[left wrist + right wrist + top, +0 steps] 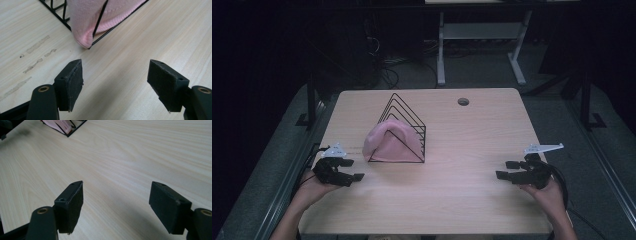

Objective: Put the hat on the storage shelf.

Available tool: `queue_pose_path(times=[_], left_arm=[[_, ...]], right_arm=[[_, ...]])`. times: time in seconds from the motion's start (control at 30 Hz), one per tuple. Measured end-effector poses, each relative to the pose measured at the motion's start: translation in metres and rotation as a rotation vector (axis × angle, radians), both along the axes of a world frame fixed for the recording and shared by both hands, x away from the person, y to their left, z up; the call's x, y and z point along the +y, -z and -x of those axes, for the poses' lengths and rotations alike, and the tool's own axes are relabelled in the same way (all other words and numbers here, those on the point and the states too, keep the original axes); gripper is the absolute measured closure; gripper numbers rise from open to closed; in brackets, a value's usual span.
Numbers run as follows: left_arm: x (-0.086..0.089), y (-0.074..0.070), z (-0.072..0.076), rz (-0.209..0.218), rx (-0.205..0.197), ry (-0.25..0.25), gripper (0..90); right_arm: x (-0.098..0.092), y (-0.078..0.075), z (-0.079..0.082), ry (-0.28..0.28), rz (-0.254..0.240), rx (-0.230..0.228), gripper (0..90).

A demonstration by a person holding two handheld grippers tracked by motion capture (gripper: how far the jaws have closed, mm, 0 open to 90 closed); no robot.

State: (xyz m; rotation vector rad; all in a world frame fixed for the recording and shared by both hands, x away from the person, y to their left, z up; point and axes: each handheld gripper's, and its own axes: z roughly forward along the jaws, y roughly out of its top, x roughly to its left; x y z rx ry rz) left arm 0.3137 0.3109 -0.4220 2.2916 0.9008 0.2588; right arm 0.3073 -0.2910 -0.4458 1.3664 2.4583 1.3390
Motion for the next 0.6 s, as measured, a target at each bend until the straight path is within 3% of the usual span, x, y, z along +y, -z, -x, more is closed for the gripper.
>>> queue_pose_path(times=[0.17,0.27,0.47,0.6], left_arm=[[-0.001,0.001,0.006,0.003,-0.007,-0.005,28.2],[-0.002,0.003,0.012,0.033,-0.016,-0.006,27.9],[-0.002,0.007,0.021,0.053,-0.024,-0.018,27.9],[-0.001,0.013,0.027,0.115,-0.027,-0.057,27.8]], right_arm=[[0.001,0.004,0.009,-0.006,0.013,-0.003,26.6],[0.0,0.005,0.017,0.004,0.025,-0.02,25.2],[-0.001,0.013,0.031,0.011,0.025,-0.024,24.8],[0.0,0.014,0.041,0.024,0.02,-0.051,24.6]])
